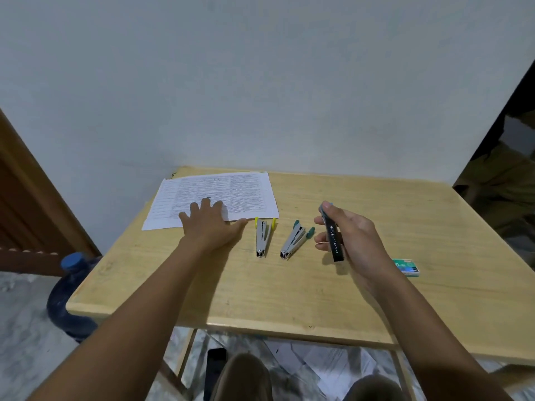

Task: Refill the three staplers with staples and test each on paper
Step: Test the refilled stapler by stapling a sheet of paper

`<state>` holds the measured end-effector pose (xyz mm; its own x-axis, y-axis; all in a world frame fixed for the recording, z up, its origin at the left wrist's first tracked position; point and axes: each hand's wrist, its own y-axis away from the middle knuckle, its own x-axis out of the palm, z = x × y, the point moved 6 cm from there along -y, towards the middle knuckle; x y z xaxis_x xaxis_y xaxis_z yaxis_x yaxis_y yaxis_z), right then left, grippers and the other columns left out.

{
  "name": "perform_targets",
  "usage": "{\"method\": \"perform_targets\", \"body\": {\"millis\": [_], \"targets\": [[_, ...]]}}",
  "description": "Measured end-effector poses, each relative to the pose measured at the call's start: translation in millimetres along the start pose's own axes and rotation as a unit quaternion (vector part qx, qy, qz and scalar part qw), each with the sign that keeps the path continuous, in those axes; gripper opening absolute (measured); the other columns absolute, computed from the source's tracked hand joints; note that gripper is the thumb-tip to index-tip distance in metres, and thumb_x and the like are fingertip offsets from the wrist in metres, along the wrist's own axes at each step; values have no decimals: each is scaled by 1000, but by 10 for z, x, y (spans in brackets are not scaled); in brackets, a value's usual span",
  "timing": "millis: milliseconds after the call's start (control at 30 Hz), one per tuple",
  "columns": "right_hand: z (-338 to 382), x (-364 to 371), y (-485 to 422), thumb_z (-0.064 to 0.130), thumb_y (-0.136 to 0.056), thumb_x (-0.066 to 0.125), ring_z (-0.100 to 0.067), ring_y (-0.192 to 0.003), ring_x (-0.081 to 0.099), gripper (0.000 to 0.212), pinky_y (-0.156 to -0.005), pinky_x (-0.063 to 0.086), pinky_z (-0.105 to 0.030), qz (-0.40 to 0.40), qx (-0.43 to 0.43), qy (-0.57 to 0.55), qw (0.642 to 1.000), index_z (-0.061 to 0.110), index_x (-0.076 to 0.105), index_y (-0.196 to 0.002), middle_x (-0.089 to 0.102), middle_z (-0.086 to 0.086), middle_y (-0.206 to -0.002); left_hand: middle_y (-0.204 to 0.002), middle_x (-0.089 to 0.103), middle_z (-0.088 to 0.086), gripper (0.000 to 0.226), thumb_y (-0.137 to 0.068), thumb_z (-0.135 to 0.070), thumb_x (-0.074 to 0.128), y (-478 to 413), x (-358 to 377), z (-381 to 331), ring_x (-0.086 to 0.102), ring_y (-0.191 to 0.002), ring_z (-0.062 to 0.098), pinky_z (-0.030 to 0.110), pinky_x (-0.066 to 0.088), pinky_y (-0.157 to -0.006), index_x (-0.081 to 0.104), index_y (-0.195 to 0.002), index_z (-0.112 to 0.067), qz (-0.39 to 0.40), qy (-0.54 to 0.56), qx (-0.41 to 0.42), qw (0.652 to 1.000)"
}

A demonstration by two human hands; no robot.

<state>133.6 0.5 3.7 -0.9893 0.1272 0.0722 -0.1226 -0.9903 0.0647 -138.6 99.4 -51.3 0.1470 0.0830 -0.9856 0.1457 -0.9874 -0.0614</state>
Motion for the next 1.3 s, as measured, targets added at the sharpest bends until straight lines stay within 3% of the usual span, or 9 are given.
{"method": "perform_targets", "body": {"millis": [200, 400, 567, 700, 867, 1067, 1200, 1233, 1300], "targets": [[-27, 74, 41, 43, -87, 67, -15, -65, 66, 38, -72, 61, -35, 12, 1, -22, 1000, 8, 71, -100, 76, -5, -94, -109, 58, 6, 44, -97, -48, 38, 51, -124, -62, 54, -104, 28, 42, 37, -88, 66, -109, -17, -64, -94, 76, 991], [-44, 83, 108, 43, -88, 67, -15, -65, 65, 36, -66, 57, -31, 13, 3, -21, 1000, 10, 71, -101, 76, -6, -94, -66, 49, 1, 24, -84, -20, 46, 200, -320, -37, 54, -65, 26, 34, 35, -61, 51, -62, -12, -141, 9, 75, 987], [-16, 62, 101, 46, -90, 61, -9, -50, 40, 38, -45, 34, -22, 6, 3, -25, 1000, 10, 64, -100, 54, 2, -74, -92, 67, 9, 26, -94, -8, 50, 345, -769, 62, 63, -79, 34, 37, 46, -60, 71, -108, -13, -312, 140, 101, 934], [80, 102, 45, 65, -74, 64, -8, -48, 27, 53, -45, 24, -24, 4, 8, -51, 999, 20, 58, -101, 46, 9, -72, -93, 71, 6, 31, -86, 4, 58, 590, -1121, -72, 65, -72, 32, 35, 48, -53, 74, -105, -15, -430, 164, 168, 872], [153, 143, -89, 81, -68, 60, -7, -38, 26, 61, -42, 22, -22, 6, 96, -125, 987, 25, 59, -94, 66, 8, -85, -97, 72, 12, 32, -87, 3, 57, 855, -1093, -252, 68, -81, 33, 36, 51, -65, 76, -104, -15, -487, 147, 243, 826], [66, 93, 23, 34, -83, 74, -7, -41, 37, 17, -32, 27, -18, -31, 125, -139, 982, 22, 62, -84, 56, 7, -63, -104, 72, 10, 41, -83, 6, 66, 1136, -881, -420, 67, -96, 30, 44, 49, -87, 63, -109, -24, -516, 101, 291, 799], [-28, 55, 61, 22, -85, 72, -7, -41, 38, 22, -33, 26, -19, -27, 84, -153, 984, 17, 61, -104, 63, 0, -77, -144, 44, 10, 43, -92, -13, 59, 1196, -806, -309, 39, -137, 25, 40, 31, -111, 55, -134, -20, -421, 304, 101, 849], [-34, 50, 86, 23, -85, 72, -8, -44, 44, 26, -35, 29, -19, -21, 76, -159, 984, 16, 62, -108, 67, -2, -85, -152, 31, 7, 49, -94, -19, 57, 1185, -719, -218, 32, -140, 20, 32, 30, -108, 45, -142, -22, -372, 421, 14, 827], [-34, 43, 122, 21, -86, 73, -13, -63, 64, 32, -43, 45, -22, -8, 59, -186, 981, 10, 64, -114, 74, -4, -97, -156, 19, 2, 62, -94, -35, 56, 1197, -497, -127, 36, -135, 18, 31, 35, -101, 29, -149, -26, -239, 639, -162, 713]]}}
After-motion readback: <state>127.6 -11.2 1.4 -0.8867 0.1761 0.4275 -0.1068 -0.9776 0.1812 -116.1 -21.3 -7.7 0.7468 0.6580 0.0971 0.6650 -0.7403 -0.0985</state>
